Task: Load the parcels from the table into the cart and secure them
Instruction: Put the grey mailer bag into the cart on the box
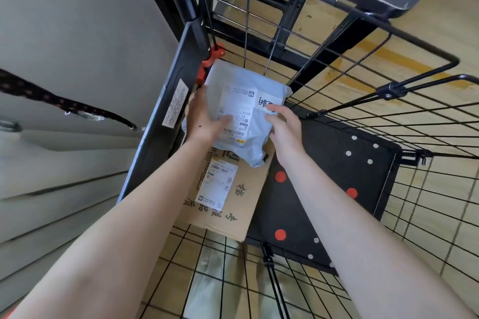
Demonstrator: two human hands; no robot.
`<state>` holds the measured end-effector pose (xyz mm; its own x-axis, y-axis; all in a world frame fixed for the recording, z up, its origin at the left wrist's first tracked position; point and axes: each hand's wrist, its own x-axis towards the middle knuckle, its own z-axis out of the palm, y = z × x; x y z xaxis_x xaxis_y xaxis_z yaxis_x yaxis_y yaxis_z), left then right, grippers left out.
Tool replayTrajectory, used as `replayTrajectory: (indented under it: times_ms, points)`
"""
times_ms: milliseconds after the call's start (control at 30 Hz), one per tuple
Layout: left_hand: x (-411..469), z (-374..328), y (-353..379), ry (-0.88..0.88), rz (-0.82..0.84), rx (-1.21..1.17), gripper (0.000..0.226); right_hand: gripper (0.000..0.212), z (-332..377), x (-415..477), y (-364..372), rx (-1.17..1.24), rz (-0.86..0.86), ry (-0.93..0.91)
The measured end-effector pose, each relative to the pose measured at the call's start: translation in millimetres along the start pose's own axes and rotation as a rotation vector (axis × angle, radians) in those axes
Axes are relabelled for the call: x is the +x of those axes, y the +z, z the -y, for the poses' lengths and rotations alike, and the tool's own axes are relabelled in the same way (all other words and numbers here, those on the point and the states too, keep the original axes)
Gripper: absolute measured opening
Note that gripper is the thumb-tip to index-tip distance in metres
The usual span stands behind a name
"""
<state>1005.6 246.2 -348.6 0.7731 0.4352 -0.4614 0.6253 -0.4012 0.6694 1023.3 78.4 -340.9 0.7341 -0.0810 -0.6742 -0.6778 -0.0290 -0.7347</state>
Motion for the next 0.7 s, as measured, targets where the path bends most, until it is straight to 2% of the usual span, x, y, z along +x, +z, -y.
replayTrajectory:
  times_ms: [167, 400, 533, 700]
  points:
    - [-8.8, -3.3, 0.7, 0.035, -0.051, 0.136, 0.079, 0.025, 8.0, -7.9, -0.8, -0.019, 0.016, 0.022]
    - [-36.0, -16.6, 1.1, 0.070, -0.057, 0.171, 0.076, 0.037, 22.1, -27.5, -16.5, -0.104, 0.080, -0.045]
    - [-67.1, -35.9, -6.3, 0.118, -0.107, 0.156, 0.058, 0.040, 35.2, -52.2, -30.5, -0.139, 0.138, -0.124]
    - [-118.2, -63.4, -16.9, 0.109, -0.132, 0.024, 0.035, 0.035, 58.4, -90.4, -57.6, -0.194, 0.177, -0.242]
